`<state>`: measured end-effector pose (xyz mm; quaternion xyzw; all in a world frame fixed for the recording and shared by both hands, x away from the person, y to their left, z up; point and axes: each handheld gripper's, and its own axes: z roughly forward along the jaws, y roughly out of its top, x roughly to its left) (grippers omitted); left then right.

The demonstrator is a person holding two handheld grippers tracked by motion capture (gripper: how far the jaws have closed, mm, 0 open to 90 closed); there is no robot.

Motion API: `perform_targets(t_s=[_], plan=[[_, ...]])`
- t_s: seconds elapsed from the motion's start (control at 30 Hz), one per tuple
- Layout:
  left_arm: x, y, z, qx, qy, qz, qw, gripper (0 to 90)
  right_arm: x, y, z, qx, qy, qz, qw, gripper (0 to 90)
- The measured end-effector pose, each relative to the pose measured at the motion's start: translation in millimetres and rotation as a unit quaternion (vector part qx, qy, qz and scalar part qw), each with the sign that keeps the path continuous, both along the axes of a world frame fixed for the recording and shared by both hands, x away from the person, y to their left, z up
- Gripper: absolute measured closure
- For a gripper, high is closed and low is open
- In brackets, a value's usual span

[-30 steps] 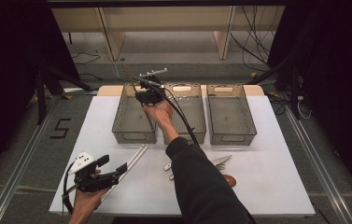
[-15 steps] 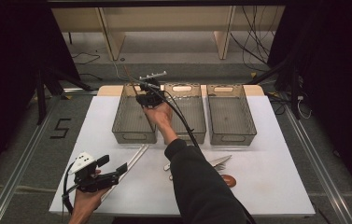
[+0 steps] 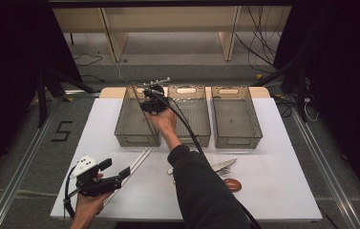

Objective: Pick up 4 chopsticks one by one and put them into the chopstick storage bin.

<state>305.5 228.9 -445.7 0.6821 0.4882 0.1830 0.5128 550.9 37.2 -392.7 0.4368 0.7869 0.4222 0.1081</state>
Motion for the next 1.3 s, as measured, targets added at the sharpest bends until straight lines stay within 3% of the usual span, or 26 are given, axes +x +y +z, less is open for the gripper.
perform_targets(t_s=[0.3, 0.43, 0.57, 0.9, 1.17, 1.3], plan=[[0.4, 0.6, -0.4, -0.002, 0.001, 0.004, 1.0, 15.7, -6.1, -17.5, 11.8, 0.028, 0.001, 0.009, 0.9996, 59.6], [0.7, 0.8, -0.8, 0.0, 0.003, 0.004, 1.0, 15.7, -15.2, -33.4, 21.8, 0.03, -0.003, 0.025, 0.9992, 52.1], [1.5, 0.4, -1.3, 0.001, 0.005, 0.003, 1.0, 15.7, -26.3, -56.7, 29.4, 0.052, -0.01, 0.035, 0.998, 46.3], [3.2, -0.3, -2.4, 0.008, 0.013, 0.005, 0.9999, 15.7, -53.7, -107.1, 44.3, 0.075, -0.03, 0.06, 0.9949, 42.0], [4.2, -1.8, -4.0, 0.015, 0.022, 0.005, 0.9996, 15.7, -81.7, -137.2, 43.3, 0.075, -0.041, 0.083, 0.9929, 38.5], [4.9, -1.7, -4.2, 0.016, 0.024, 0.006, 0.9996, 15.7, -93.1, -150.9, 42.0, 0.077, -0.047, 0.082, 0.9926, 38.1]])
